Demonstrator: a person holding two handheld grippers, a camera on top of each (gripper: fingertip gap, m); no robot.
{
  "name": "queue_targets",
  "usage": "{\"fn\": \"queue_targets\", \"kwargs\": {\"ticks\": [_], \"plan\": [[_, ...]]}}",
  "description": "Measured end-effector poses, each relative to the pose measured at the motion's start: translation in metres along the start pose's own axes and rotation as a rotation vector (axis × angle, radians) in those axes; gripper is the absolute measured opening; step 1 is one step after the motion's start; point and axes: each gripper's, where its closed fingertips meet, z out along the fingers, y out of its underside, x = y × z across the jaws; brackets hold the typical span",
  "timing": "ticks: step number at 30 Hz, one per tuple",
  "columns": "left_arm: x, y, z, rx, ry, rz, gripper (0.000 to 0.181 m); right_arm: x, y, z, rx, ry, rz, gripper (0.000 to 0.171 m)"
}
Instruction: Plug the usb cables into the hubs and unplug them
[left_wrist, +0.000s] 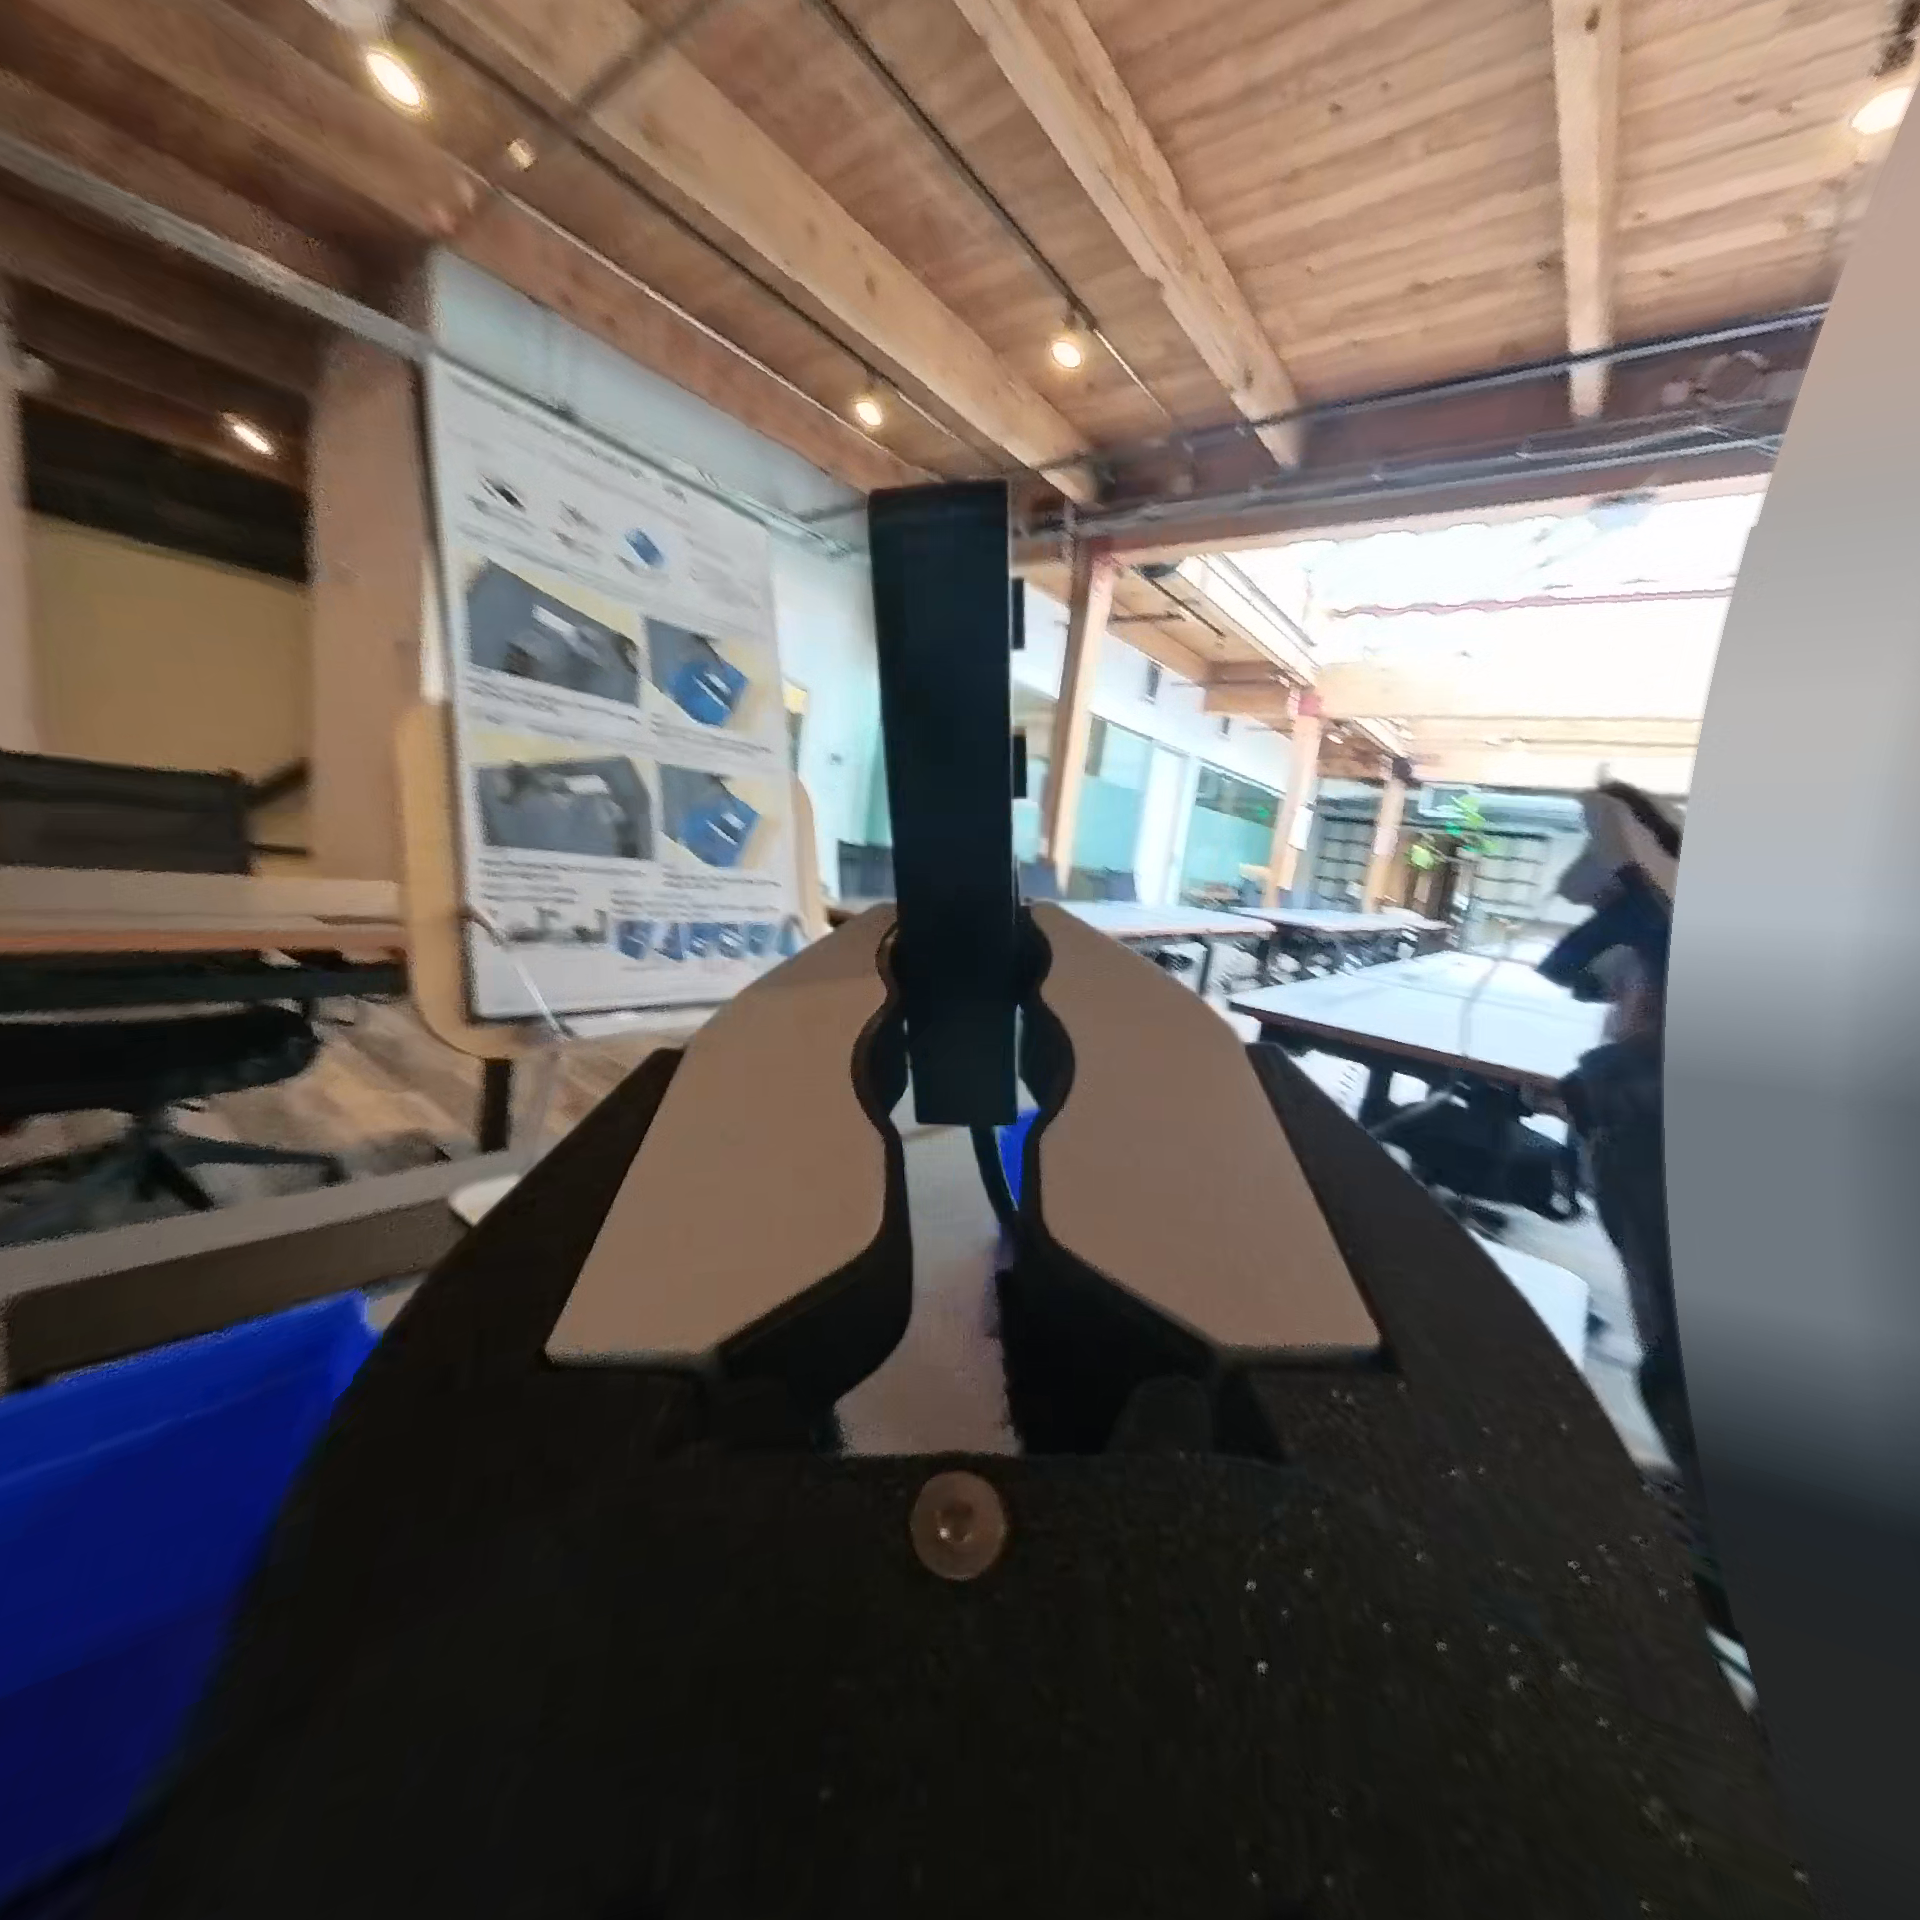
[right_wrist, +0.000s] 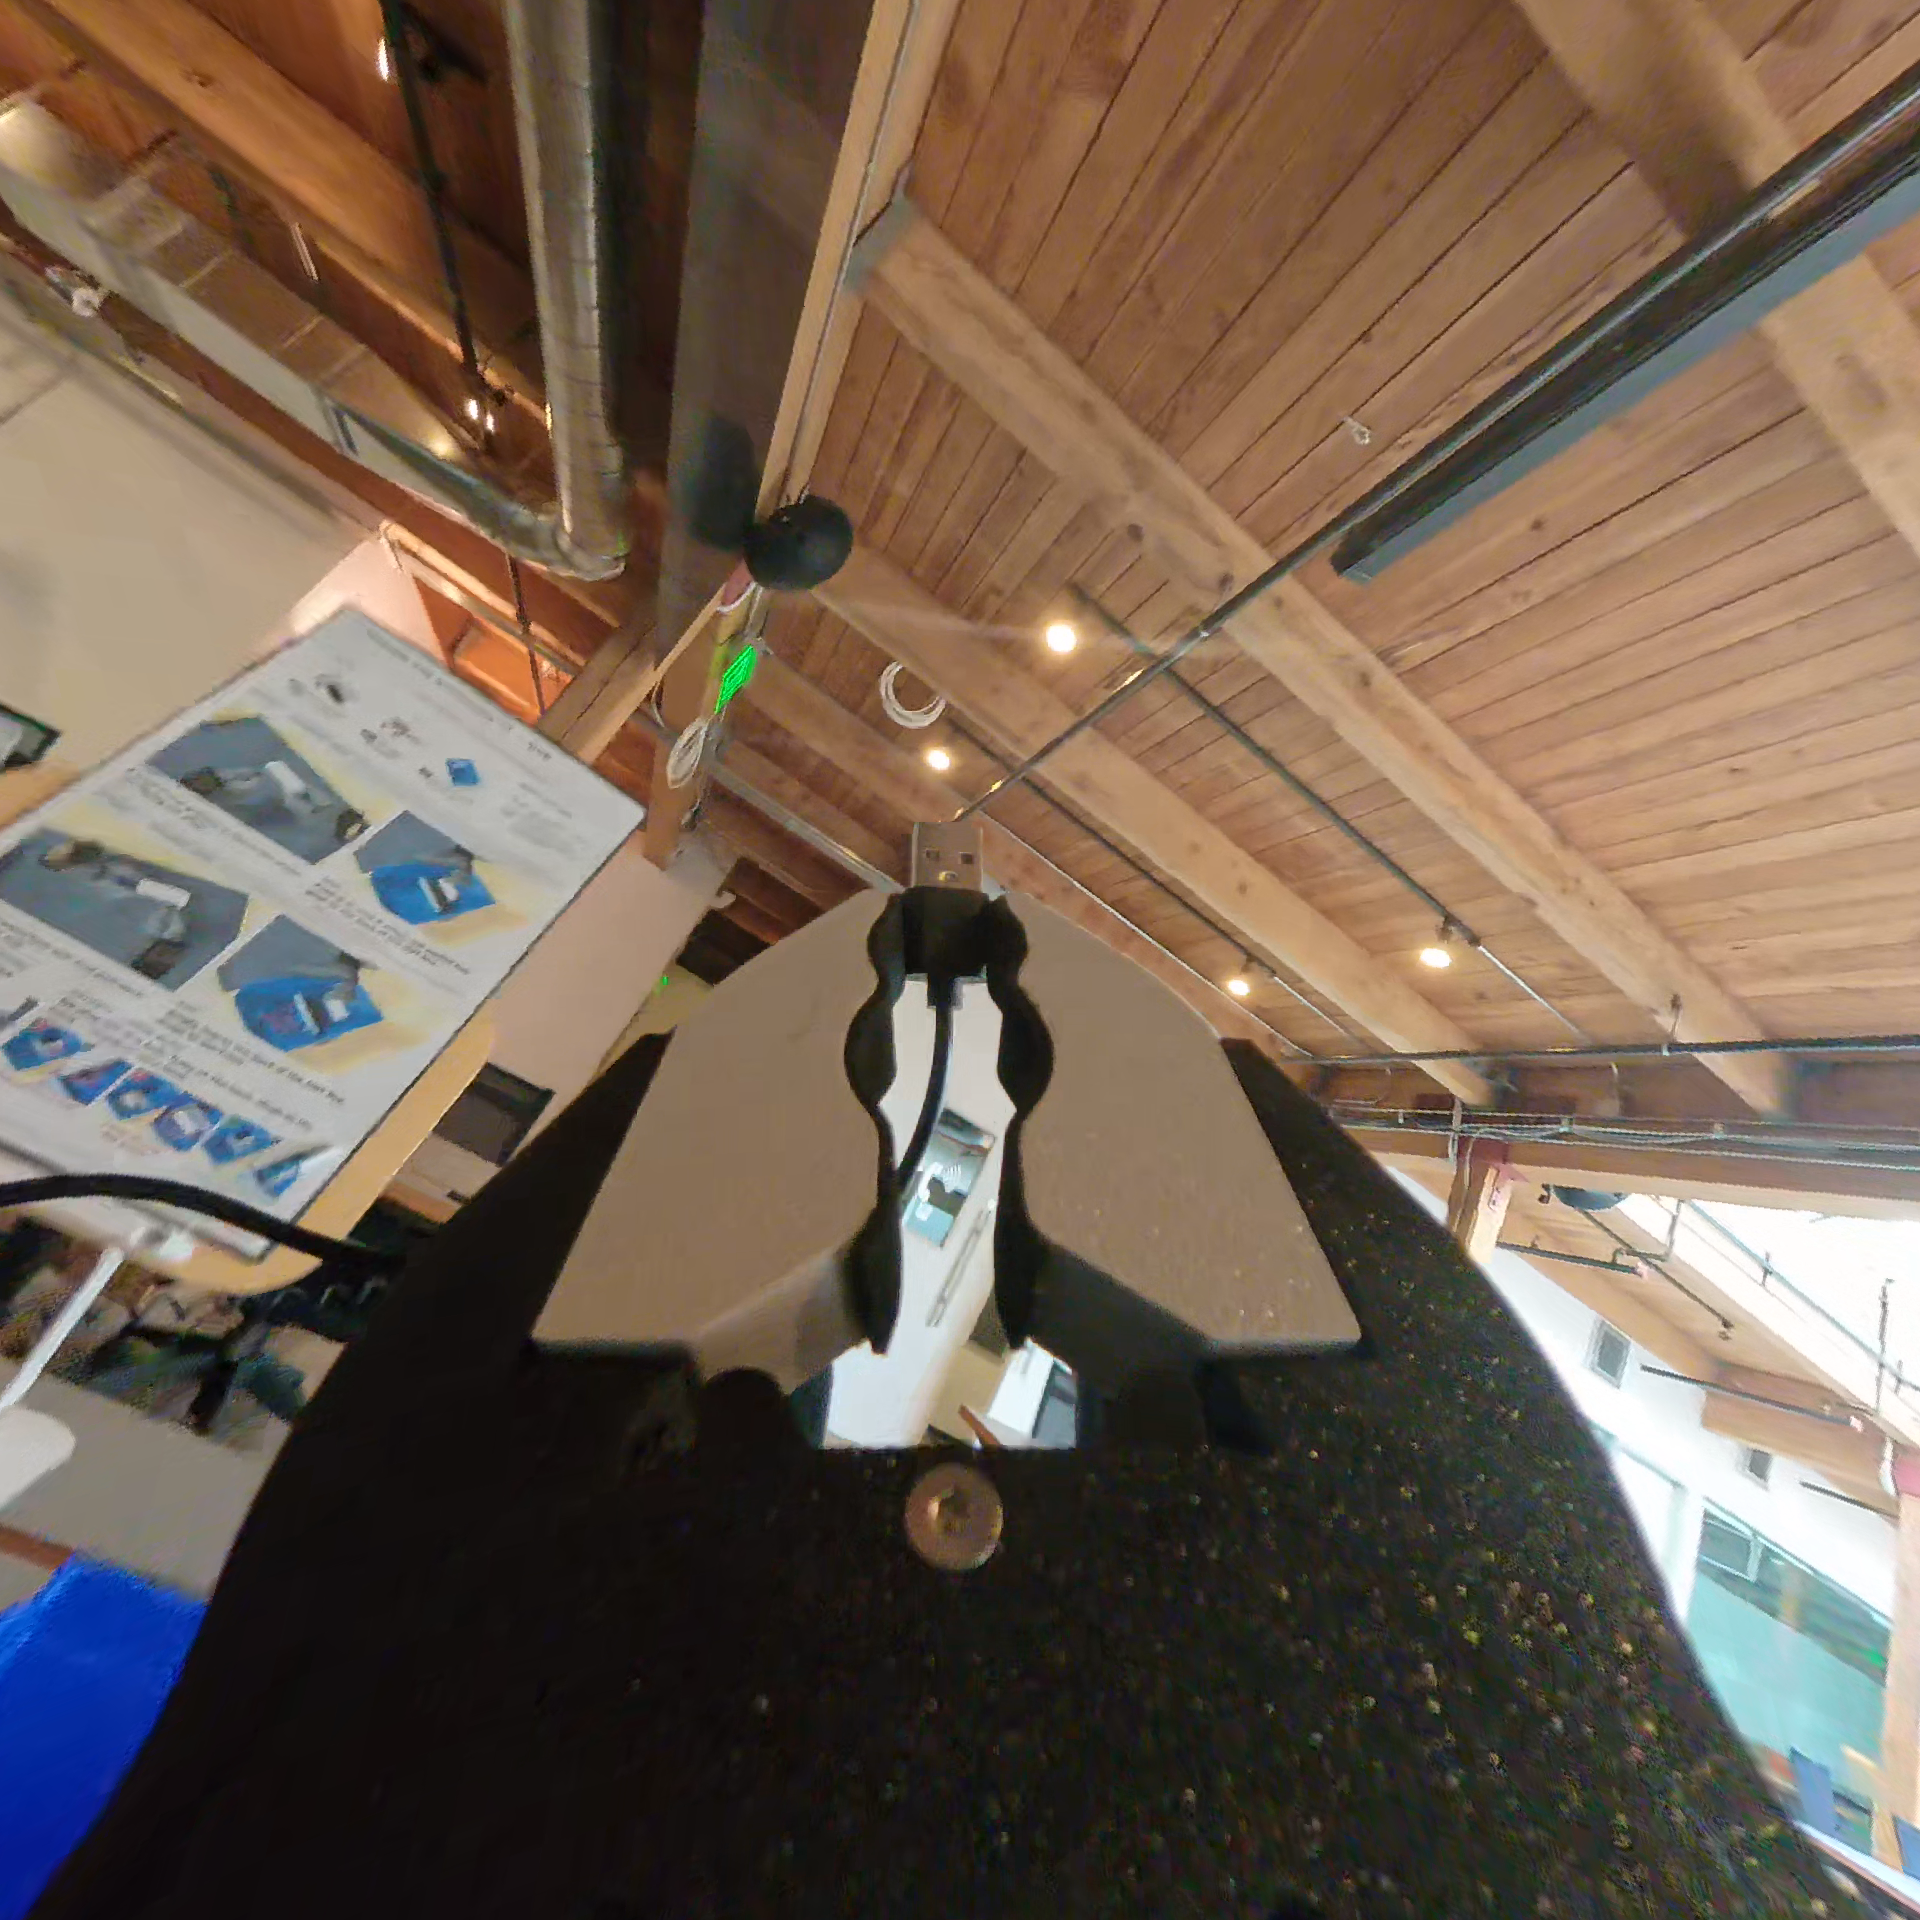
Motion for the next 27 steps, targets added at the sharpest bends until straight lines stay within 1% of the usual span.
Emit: {"fn": "queue_targets", "kwargs": {"ticks": [2,3,6,7,8,9,13,15,18,20,21,24,26,27], "plan": [[-0.007,-0.017,-0.015,0.065,-0.061,0.038,0.017,0.018,-0.016,0.012,0.038,0.005,0.033,0.015],[-0.014,-0.024,-0.023,0.091,-0.117,0.064,0.017,0.027,-0.025,0.018,0.054,0.014,0.042,0.015],[-0.046,-0.042,-0.054,0.115,-0.395,0.240,0.017,0.057,-0.051,0.036,0.102,0.045,0.058,0.014],[-0.051,-0.047,-0.062,0.123,-0.458,0.287,0.017,0.063,-0.059,0.041,0.120,0.039,0.080,0.014],[-0.052,-0.050,-0.066,0.137,-0.481,0.311,0.017,0.067,-0.067,0.047,0.138,0.024,0.105,0.014],[-0.049,-0.052,-0.066,0.149,-0.469,0.328,0.017,0.068,-0.075,0.051,0.154,0.009,0.115,0.014],[-0.041,-0.043,-0.050,0.133,-0.393,0.326,0.017,0.061,-0.093,0.070,0.150,-0.025,0.050,0.014],[-0.044,-0.033,-0.042,0.091,-0.390,0.328,0.017,0.066,-0.087,0.084,0.109,-0.020,0.030,0.014],[-0.047,-0.020,-0.032,0.034,-0.380,0.327,0.017,0.073,-0.060,0.105,0.017,-0.010,-0.038,0.014],[-0.046,-0.017,-0.029,0.019,-0.382,0.342,0.017,0.083,-0.034,0.118,-0.078,0.059,-0.223,0.014],[-0.046,-0.016,-0.028,0.015,-0.379,0.348,0.017,0.093,-0.022,0.124,-0.128,0.101,-0.293,0.014],[-0.047,-0.015,-0.028,0.011,-0.378,0.332,0.017,0.143,-0.002,0.141,-0.224,0.236,-0.244,0.014],[-0.050,-0.013,-0.028,0.005,-0.389,0.335,0.017,0.181,0.003,0.146,-0.291,0.359,-0.296,0.014],[-0.050,-0.012,-0.028,-0.002,-0.392,0.338,0.017,0.184,0.003,0.150,-0.295,0.349,-0.276,0.014]]}}
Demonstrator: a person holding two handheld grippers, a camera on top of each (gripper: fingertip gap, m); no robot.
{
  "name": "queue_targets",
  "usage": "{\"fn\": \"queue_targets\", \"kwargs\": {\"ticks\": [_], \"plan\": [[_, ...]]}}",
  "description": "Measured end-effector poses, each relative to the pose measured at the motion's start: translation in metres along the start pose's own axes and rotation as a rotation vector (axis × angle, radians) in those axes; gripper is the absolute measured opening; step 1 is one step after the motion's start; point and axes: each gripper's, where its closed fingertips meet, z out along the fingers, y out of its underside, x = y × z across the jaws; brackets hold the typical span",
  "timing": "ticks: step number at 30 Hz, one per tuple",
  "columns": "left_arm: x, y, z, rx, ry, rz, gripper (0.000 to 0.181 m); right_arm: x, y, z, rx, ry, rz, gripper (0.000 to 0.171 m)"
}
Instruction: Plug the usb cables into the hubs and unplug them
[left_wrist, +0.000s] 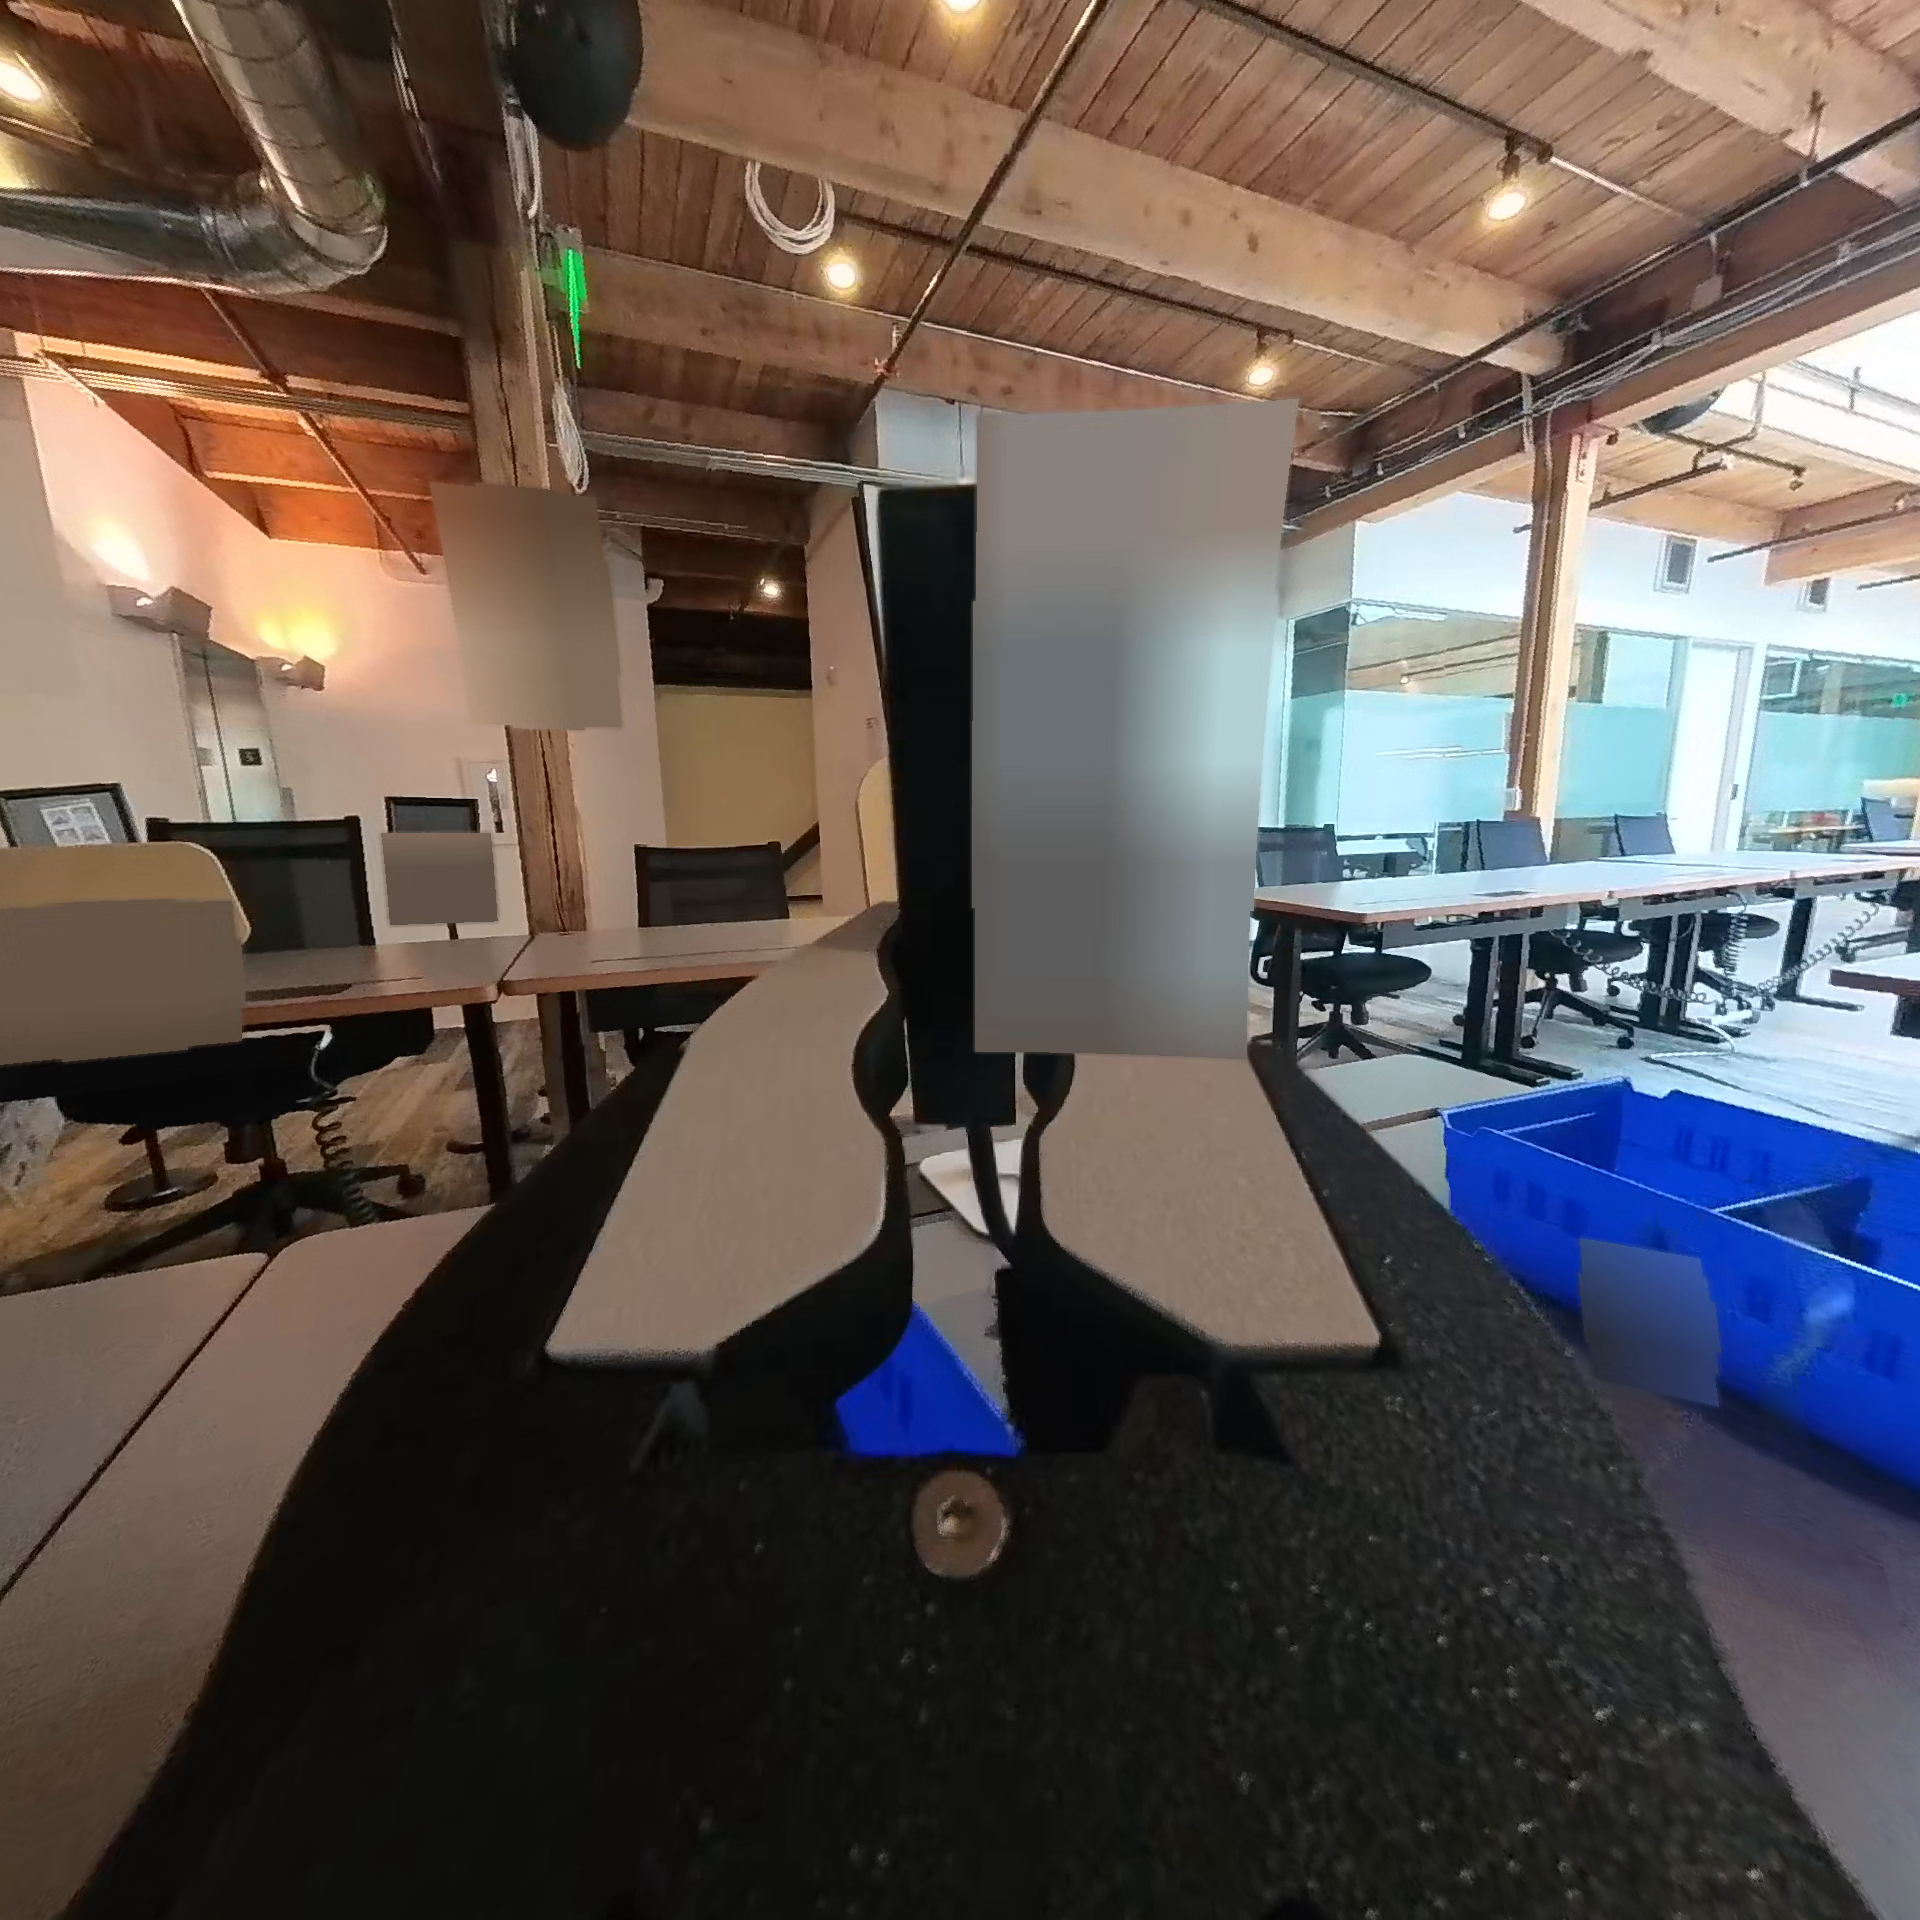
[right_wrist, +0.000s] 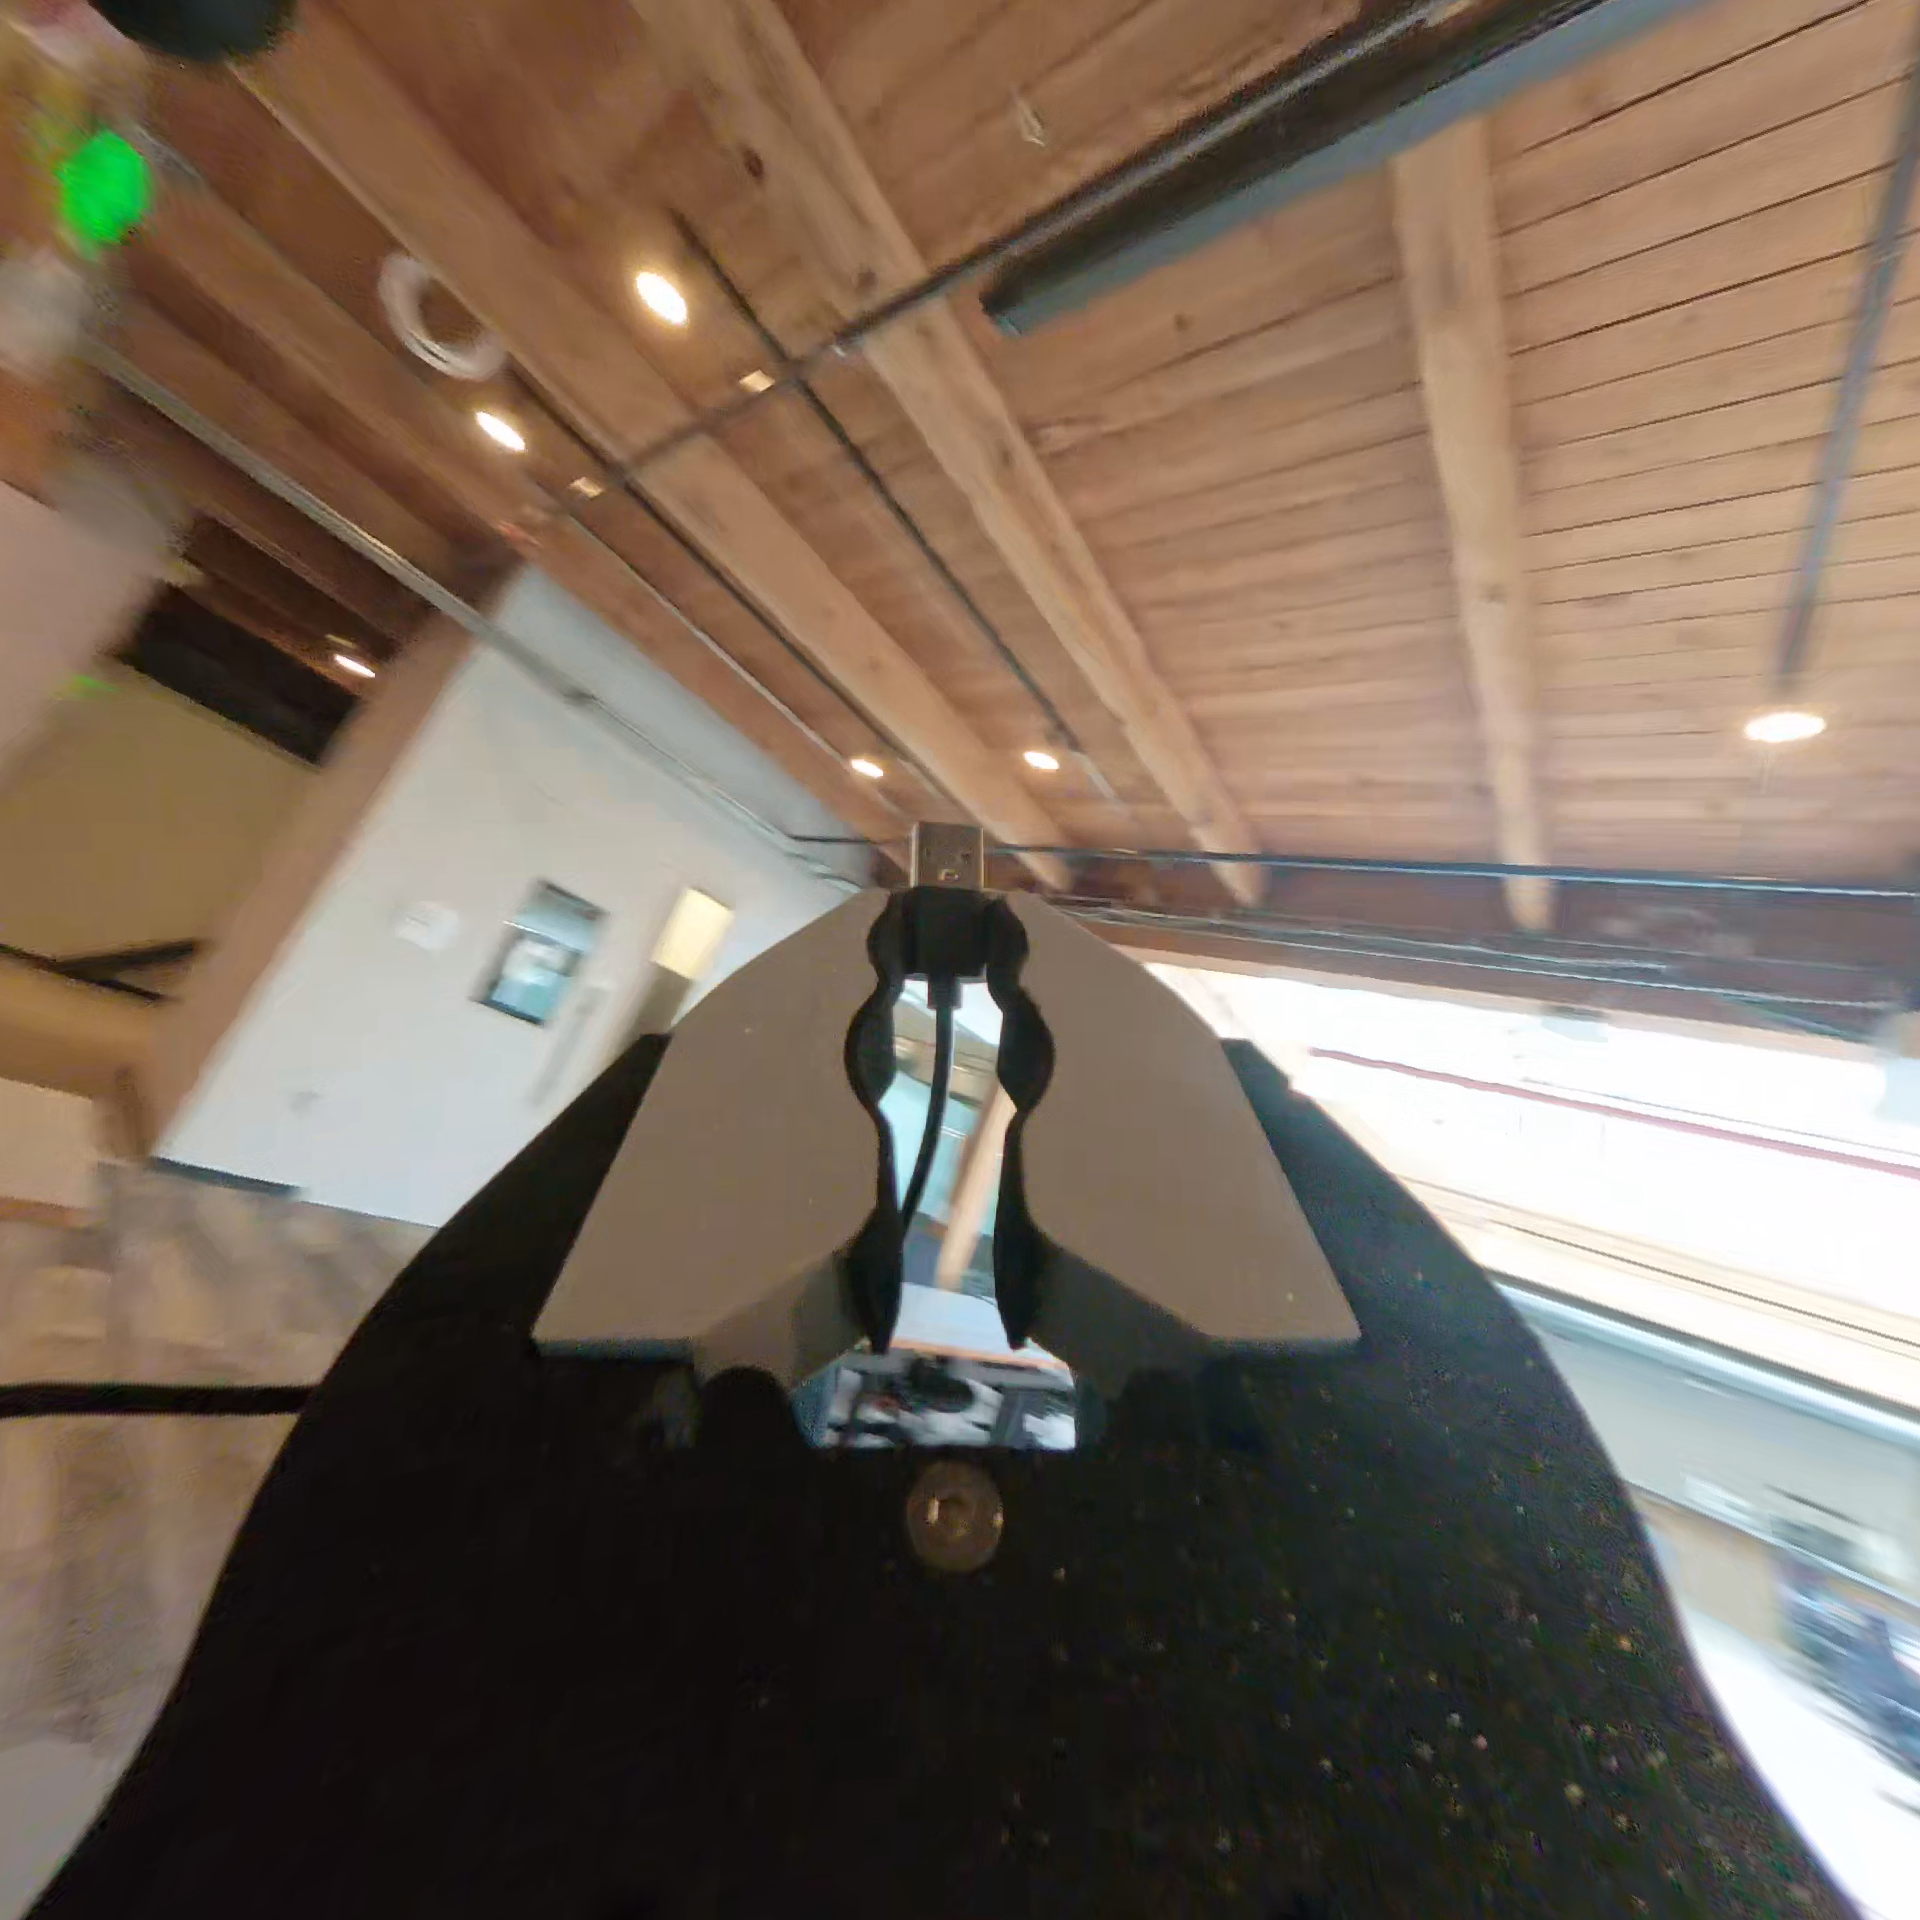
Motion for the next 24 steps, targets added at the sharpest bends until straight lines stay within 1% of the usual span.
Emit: {"fn": "queue_targets", "kwargs": {"ticks": [1,2,4,6,8,10,13,16,19,21,24], "plan": [[0.000,0.001,0.001,-0.002,0.000,0.002,0.017,-0.009,-0.006,0.001,0.025,-0.051,0.037,0.014],[0.001,0.001,0.001,-0.003,0.003,0.000,0.017,-0.021,-0.013,-0.002,0.047,-0.095,0.031,0.014],[0.003,0.003,0.004,-0.004,0.015,-0.009,0.017,-0.048,-0.022,-0.013,0.083,-0.153,-0.030,0.014],[0.006,0.007,0.007,-0.011,0.030,-0.021,0.017,-0.081,-0.027,-0.024,0.098,-0.257,0.017,0.015],[0.009,0.012,0.010,-0.027,0.042,-0.024,0.017,-0.101,-0.034,-0.032,0.120,-0.286,-0.014,0.014],[0.013,0.015,0.012,-0.041,0.049,-0.013,0.017,-0.106,-0.047,-0.033,0.144,-0.290,-0.018,0.014],[0.017,0.019,0.015,-0.059,0.064,0.001,0.017,-0.088,-0.066,-0.011,0.157,-0.249,0.011,0.014],[0.021,0.023,0.019,-0.070,0.077,-0.002,0.017,-0.059,-0.075,0.026,0.142,-0.177,0.032,0.014],[0.025,0.028,0.023,-0.083,0.090,0.002,0.017,-0.029,-0.082,0.056,0.152,-0.125,0.108,0.014],[0.028,0.030,0.025,-0.090,0.097,0.006,0.018,-0.015,-0.088,0.066,0.177,-0.092,0.105,0.014],[0.032,0.031,0.026,-0.094,0.109,0.008,0.018,-0.013,-0.093,0.074,0.208,-0.076,0.099,0.014]]}}
